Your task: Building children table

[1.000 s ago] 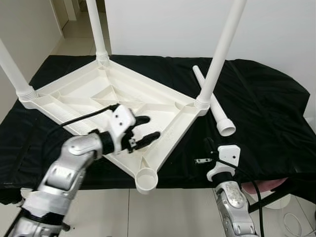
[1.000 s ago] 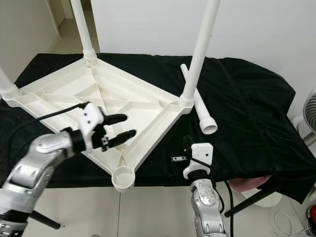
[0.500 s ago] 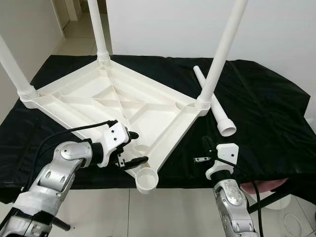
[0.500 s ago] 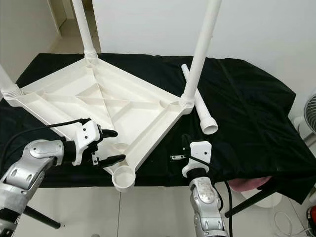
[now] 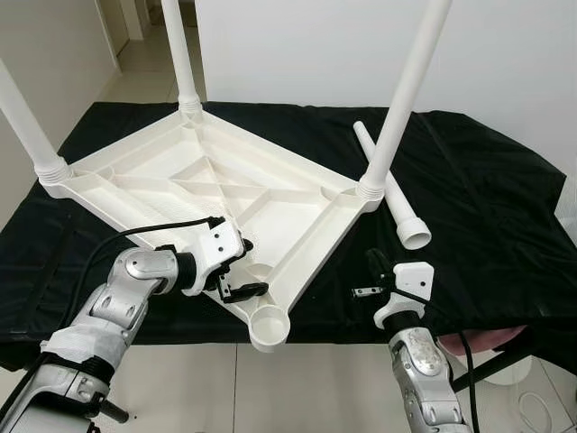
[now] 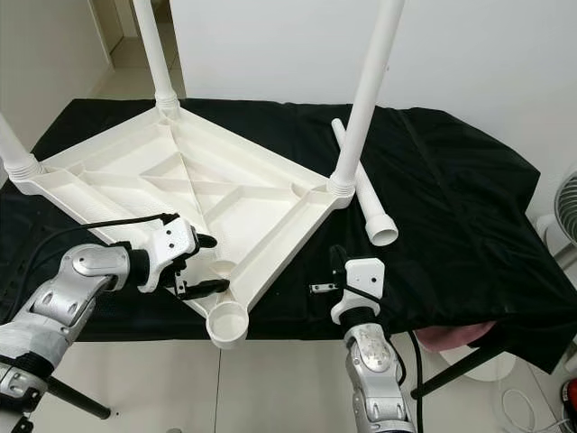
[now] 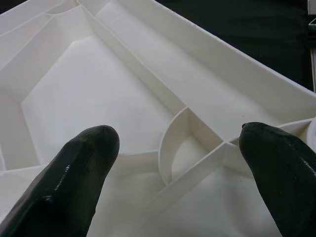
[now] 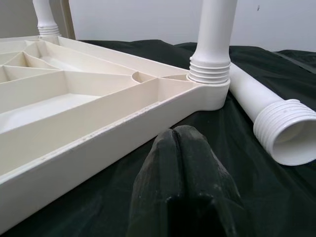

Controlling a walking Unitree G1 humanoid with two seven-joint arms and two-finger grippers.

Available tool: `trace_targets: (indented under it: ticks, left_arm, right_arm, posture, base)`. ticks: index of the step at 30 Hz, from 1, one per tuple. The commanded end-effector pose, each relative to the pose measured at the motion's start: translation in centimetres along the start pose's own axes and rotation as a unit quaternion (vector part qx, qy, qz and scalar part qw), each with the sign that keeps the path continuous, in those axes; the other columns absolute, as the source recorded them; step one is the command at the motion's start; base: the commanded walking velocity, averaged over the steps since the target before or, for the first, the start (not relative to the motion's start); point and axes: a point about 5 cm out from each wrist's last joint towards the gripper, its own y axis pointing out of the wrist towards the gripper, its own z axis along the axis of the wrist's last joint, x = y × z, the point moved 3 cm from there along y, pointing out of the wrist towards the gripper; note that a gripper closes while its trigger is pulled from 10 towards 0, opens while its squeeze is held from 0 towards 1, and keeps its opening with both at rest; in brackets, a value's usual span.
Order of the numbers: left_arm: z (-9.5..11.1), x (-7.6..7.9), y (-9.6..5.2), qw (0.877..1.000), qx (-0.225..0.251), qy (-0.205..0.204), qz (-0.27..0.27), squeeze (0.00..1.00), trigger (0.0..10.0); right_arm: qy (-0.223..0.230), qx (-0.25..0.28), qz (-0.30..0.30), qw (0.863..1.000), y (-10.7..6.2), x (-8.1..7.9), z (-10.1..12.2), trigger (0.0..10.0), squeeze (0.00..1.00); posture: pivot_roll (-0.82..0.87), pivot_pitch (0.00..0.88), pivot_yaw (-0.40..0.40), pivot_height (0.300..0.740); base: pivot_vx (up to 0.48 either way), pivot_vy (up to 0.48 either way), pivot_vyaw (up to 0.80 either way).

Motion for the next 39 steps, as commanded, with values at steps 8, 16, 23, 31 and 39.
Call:
trace_targets:
  ticks: [8, 16, 23, 31, 39]
  left_arm:
    - [-1.1, -0.3, -1.7, 0.998, 0.025, -0.057, 0.013, 0.00, 10.0]
    - [-0.3, -0.2, -2.2, 0.992, 0.068, -0.106, -0.006, 0.00, 10.0]
    - [-0.9, 0.3, -1.4, 0.997, 0.048, -0.068, -0.008, 0.00, 10.0]
    - [-2.0, 1.9, 0.1, 0.999, -0.003, -0.026, -0.032, 0.00, 10.0]
    - [-2.7, 1.9, 0.1, 0.998, -0.036, -0.027, -0.035, 0.00, 10.0]
  right_arm:
    - [-0.005, -0.003, -0.002, 1.000, -0.6, 0.5, -0.1, 10.0, 0.00]
    - [-0.006, -0.004, 0.003, 1.000, -0.7, 0.5, -0.1, 10.0, 0.00]
    - [-0.008, -0.004, 0.008, 1.000, -0.7, 0.5, -0.1, 10.0, 0.00]
    - [-0.012, -0.005, 0.007, 1.000, -0.9, 0.8, 0.0, 10.0, 0.00]
    - [-0.013, -0.007, 0.004, 1.000, -1.0, 0.9, 0.0, 10.0, 0.00]
  posture:
    - [-0.08, 0.000, -0.020, 0.740]
    - [-0.07, 0.000, -0.023, 0.740]
    - [-0.08, 0.000, -0.033, 0.740]
    - [-0.09, 0.000, -0.027, 0.740]
    - [-0.09, 0.000, -0.027, 0.740]
  base:
    - [0.000, 0.000, 0.00]
    - [0.000, 0.000, 0.00]
    - [0.000, 0.000, 0.00]
    - [0.000, 0.000, 0.00]
    - [0.000, 0.000, 0.00]
